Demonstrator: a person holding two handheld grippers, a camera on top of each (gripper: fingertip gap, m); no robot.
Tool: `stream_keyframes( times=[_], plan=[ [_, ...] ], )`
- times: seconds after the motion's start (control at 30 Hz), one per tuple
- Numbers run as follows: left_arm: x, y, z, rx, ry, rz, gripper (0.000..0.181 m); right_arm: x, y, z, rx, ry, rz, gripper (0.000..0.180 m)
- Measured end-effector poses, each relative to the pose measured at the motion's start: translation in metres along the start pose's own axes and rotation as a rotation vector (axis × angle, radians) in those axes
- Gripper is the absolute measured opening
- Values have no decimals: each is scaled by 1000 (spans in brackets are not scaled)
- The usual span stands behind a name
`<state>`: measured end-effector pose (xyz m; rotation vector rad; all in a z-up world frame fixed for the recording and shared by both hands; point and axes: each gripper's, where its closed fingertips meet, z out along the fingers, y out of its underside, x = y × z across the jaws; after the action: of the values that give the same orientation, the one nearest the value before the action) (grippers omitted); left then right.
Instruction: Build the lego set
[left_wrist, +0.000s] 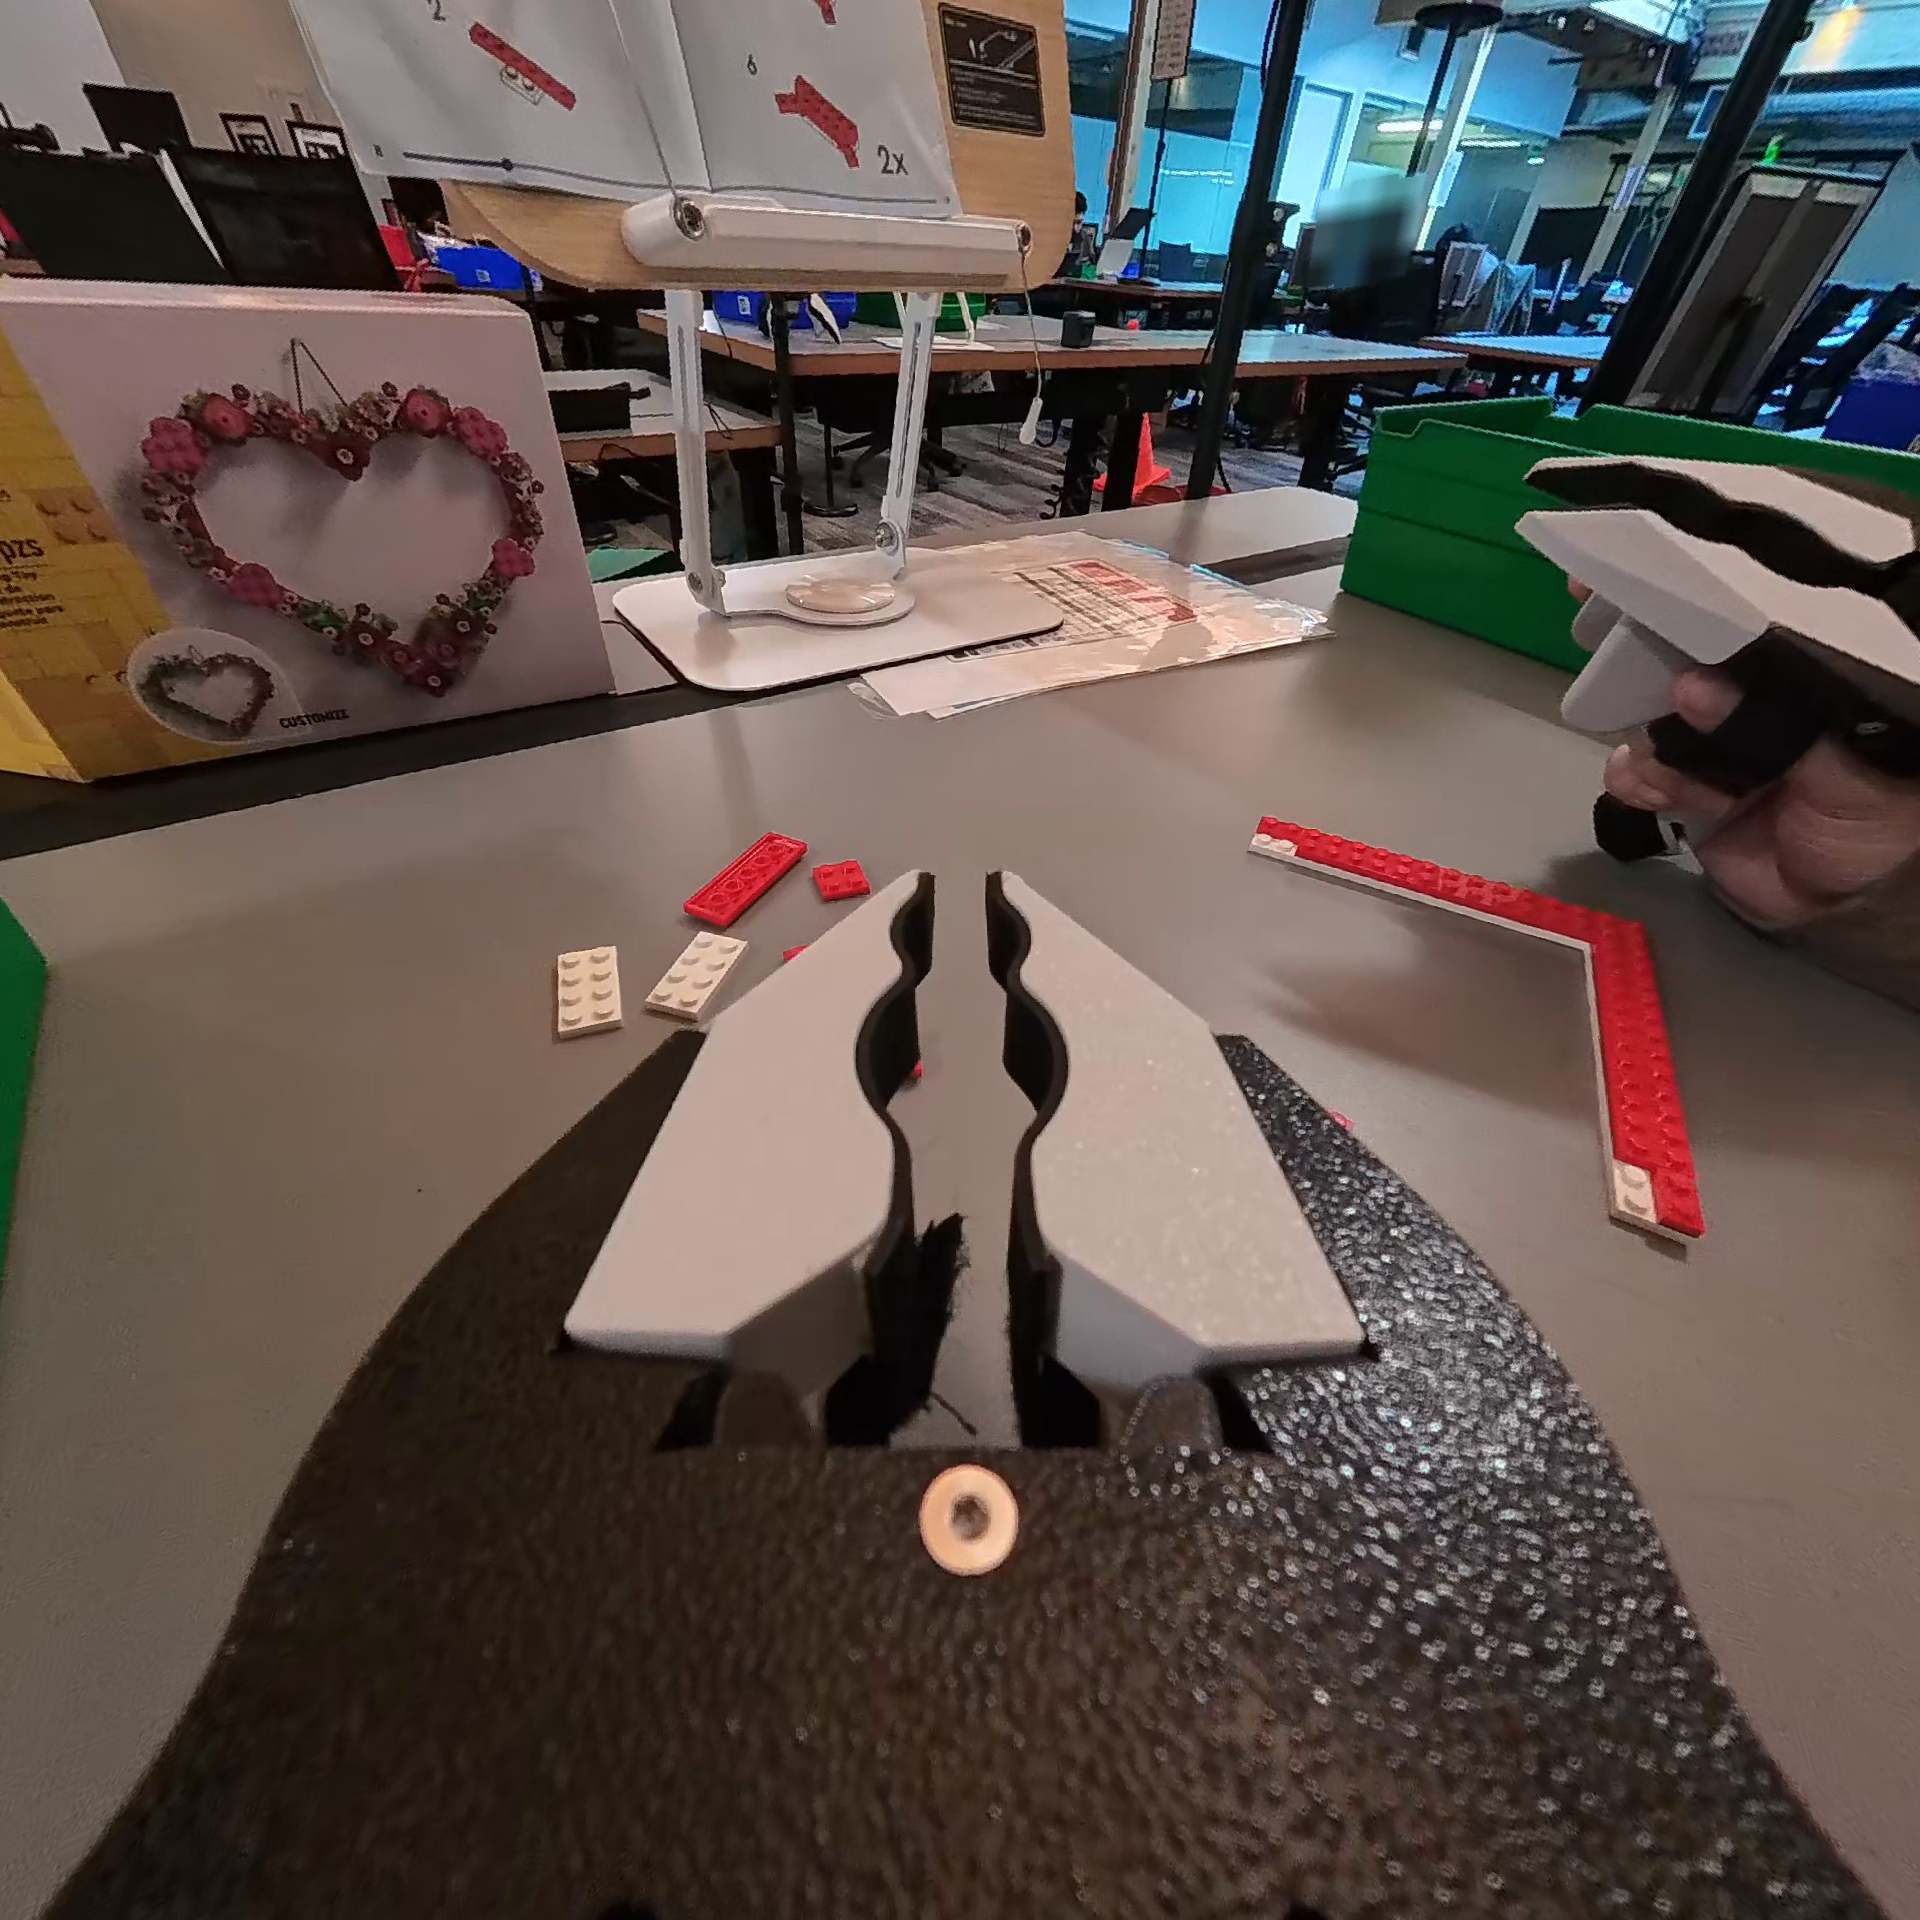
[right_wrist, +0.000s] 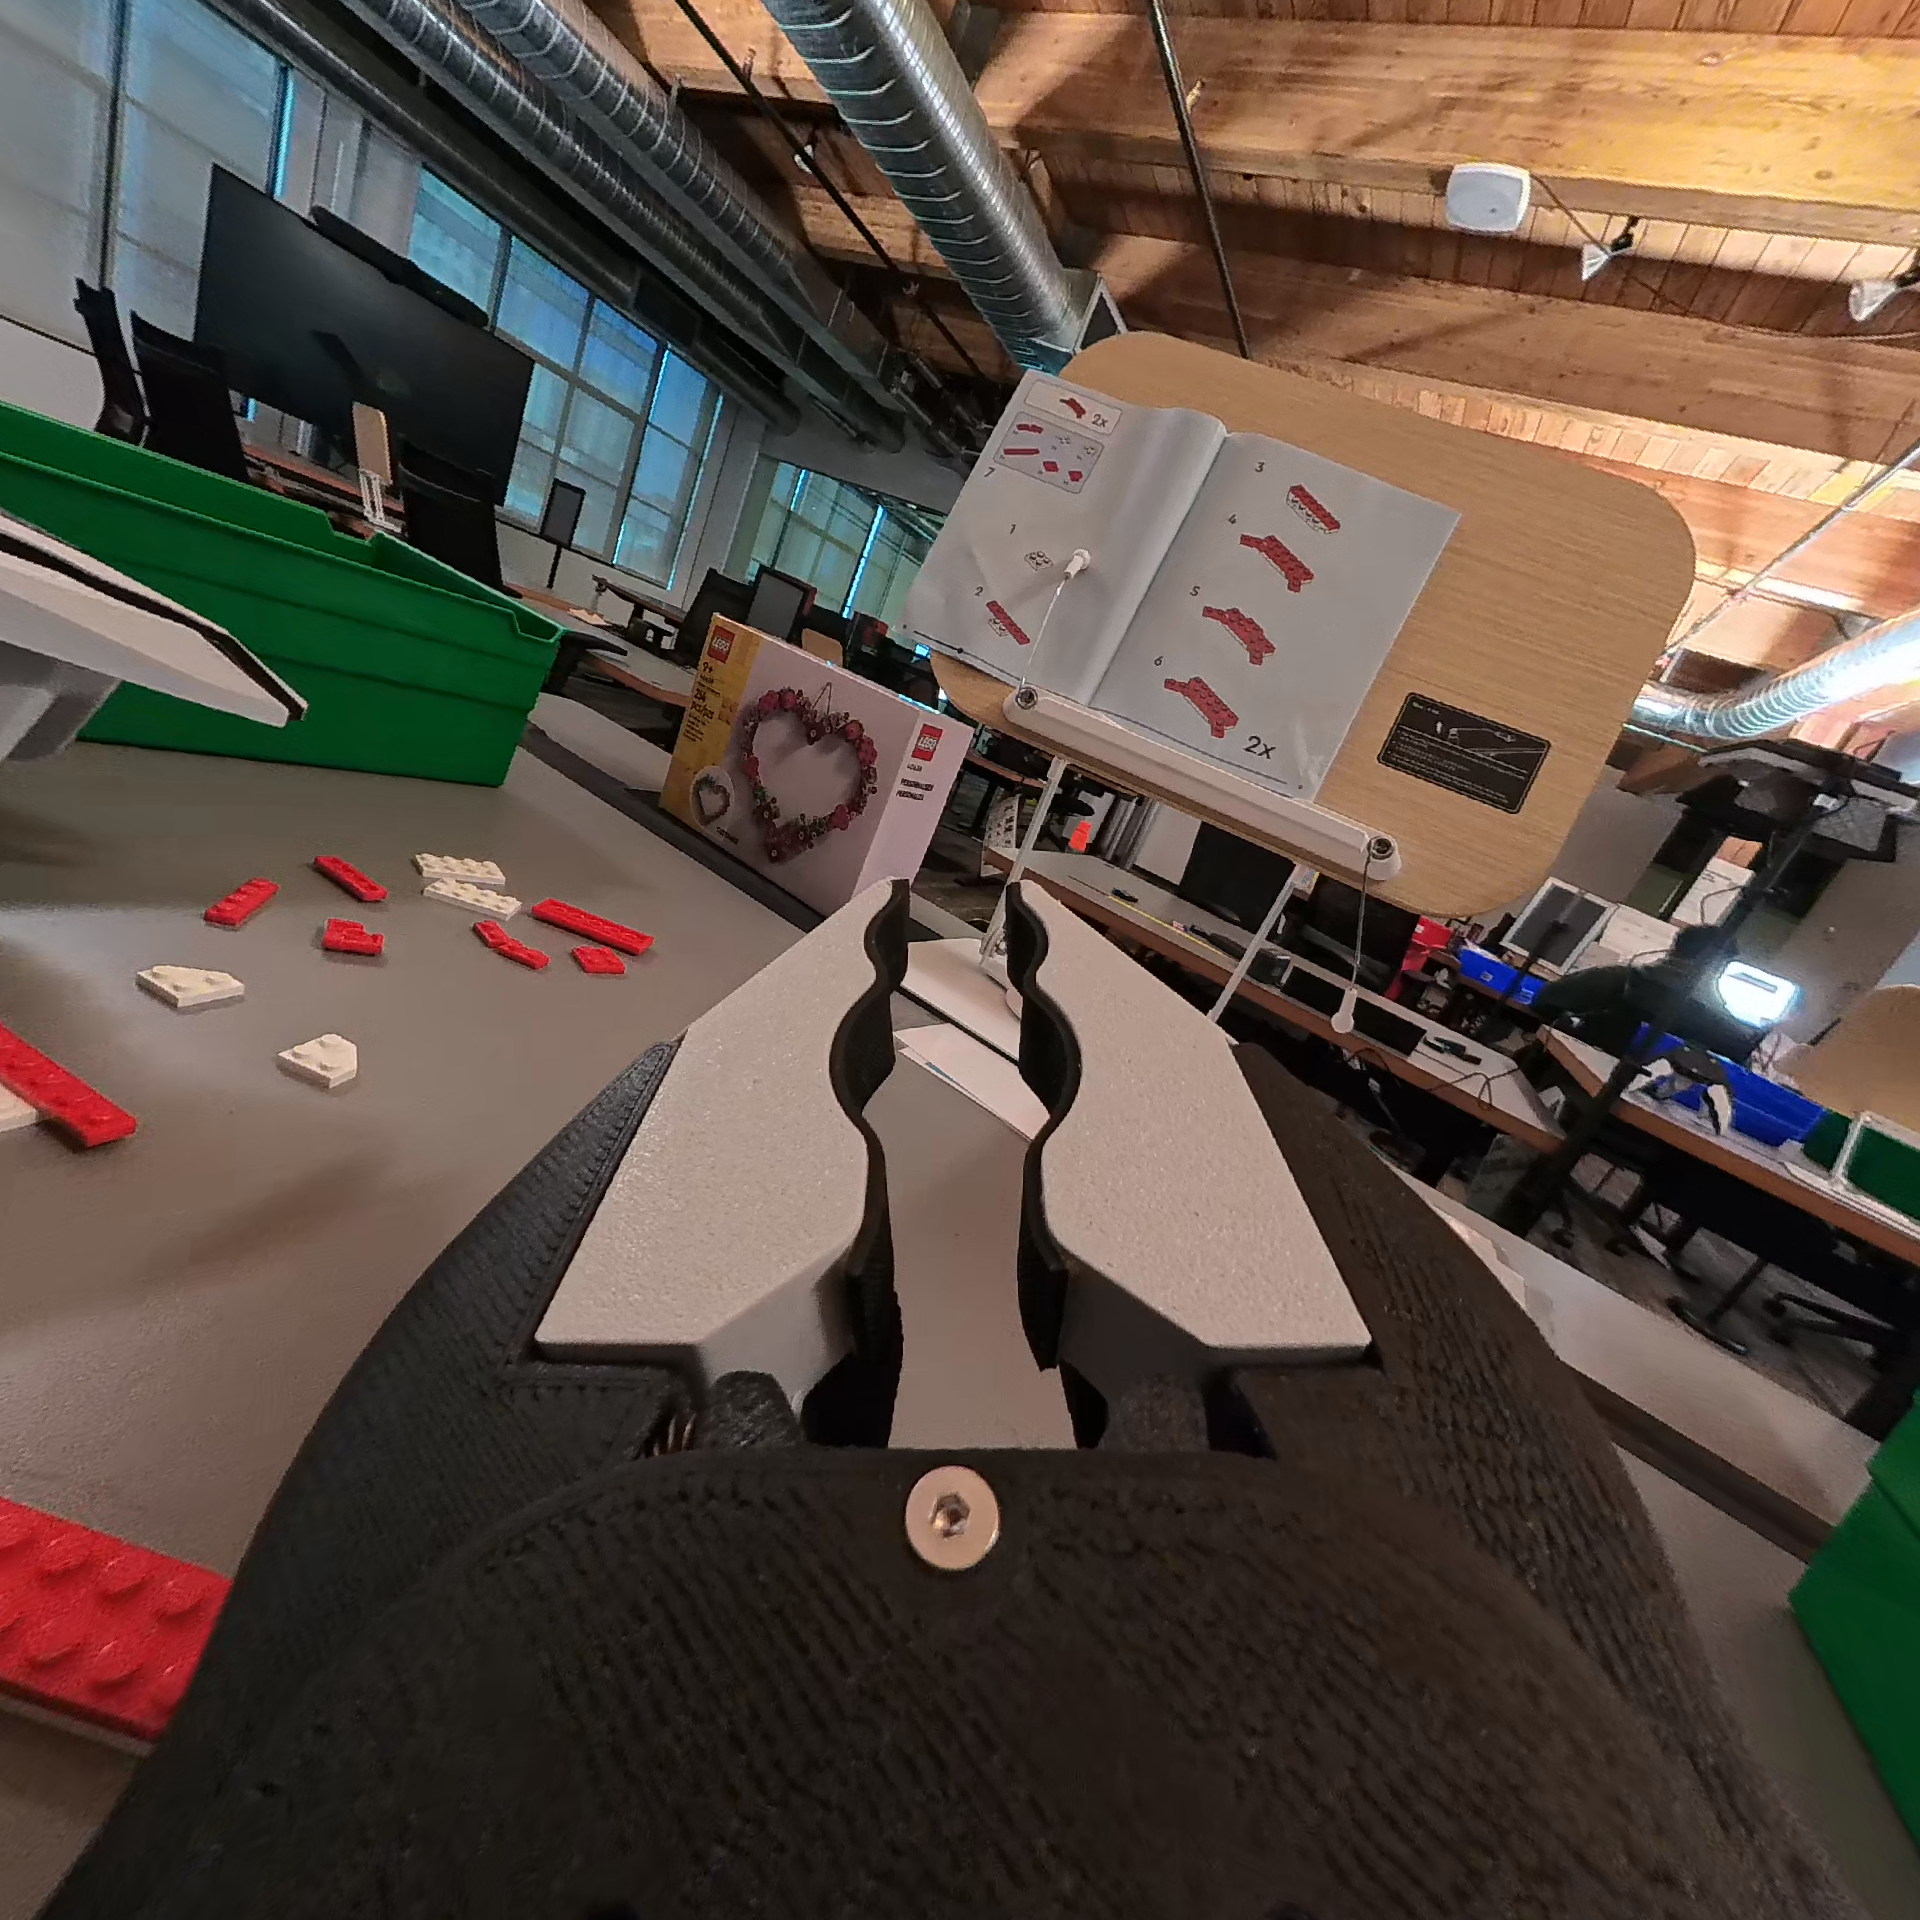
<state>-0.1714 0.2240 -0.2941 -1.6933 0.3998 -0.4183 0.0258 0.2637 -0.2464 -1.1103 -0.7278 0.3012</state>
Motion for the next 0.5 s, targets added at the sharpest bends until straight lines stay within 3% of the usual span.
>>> stream_keyframes(
  times=[0.5],
  plan=[
    [-1, 1, 1, -10, 6, -15, 7, -2, 1, 0, -4, -7, -2, 16]
  ],
)
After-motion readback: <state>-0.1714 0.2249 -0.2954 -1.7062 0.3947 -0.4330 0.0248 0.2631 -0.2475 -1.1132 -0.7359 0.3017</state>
